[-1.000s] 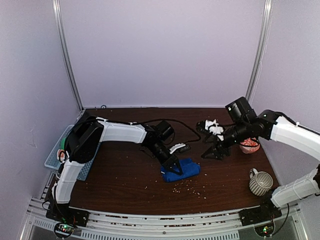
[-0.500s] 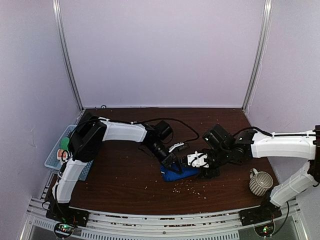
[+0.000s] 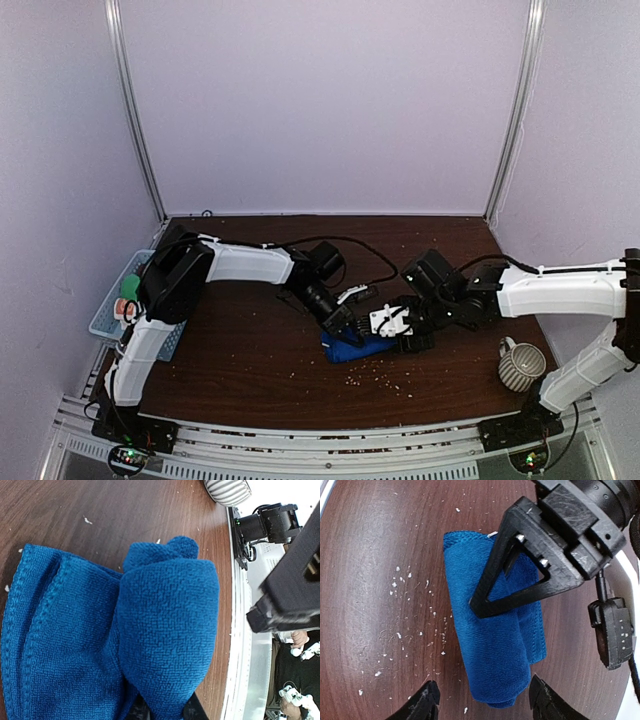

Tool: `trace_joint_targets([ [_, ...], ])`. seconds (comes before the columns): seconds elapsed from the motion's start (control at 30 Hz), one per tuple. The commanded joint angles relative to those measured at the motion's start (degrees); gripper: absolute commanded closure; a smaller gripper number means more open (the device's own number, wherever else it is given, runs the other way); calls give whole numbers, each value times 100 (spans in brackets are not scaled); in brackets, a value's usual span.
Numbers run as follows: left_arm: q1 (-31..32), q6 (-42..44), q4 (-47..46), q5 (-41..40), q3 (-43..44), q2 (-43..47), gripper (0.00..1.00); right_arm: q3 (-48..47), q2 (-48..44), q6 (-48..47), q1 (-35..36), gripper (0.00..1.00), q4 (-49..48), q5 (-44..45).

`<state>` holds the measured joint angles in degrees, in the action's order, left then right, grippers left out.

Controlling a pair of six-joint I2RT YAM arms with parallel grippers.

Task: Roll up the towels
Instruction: Roll the towel at the center of the board.

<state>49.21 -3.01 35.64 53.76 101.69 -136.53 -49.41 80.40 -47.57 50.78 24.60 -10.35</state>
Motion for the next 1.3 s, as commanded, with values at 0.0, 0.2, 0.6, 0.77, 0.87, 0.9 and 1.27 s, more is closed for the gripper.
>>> trace_joint_targets([
  [0.0,-34,-35,172,-537,-102,-425,91,253,54,-137,124,37,-250,-37],
  [0.2,-61,-59,172,-456,-123,-440,91,399,430,-217,244,36,-1106,375],
  [0.6,-121,229,380,-481,-129,-224,83,214,1429,-733,275,62,-1054,568],
  [0.77,-148,518,379,-1160,-519,623,63,-189,1667,-721,274,77,-127,39],
  [0.87,-269,504,330,-1484,-860,1033,53,-431,1676,-578,274,81,450,-291],
  [0.9,-317,503,318,-1579,-967,1156,51,-527,1699,-529,281,81,661,-415],
  [1.27,-930,-64,-3,-4053,-2243,2830,50,-1738,2768,472,242,85,1827,-1077],
])
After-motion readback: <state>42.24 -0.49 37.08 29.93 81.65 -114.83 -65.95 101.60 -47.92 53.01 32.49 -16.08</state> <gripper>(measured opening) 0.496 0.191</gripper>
